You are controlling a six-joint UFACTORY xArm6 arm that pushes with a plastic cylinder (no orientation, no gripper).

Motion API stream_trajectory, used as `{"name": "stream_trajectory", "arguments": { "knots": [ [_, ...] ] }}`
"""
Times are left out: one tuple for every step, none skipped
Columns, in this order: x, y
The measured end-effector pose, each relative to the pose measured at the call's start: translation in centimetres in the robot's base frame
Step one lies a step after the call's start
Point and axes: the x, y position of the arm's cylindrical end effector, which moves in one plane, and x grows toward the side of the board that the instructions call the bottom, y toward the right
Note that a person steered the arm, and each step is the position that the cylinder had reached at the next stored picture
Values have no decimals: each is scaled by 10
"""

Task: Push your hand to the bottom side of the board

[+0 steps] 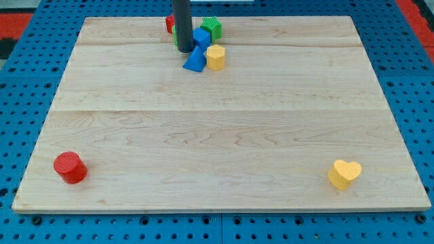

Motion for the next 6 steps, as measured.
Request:
{"name": "stream_trajectory", "arguments": {
  "knots": [
    [9,-41],
    [53,-90],
    [139,-87],
    [215,-59],
    [312,-26],
    [336,-61]
  ]
}}
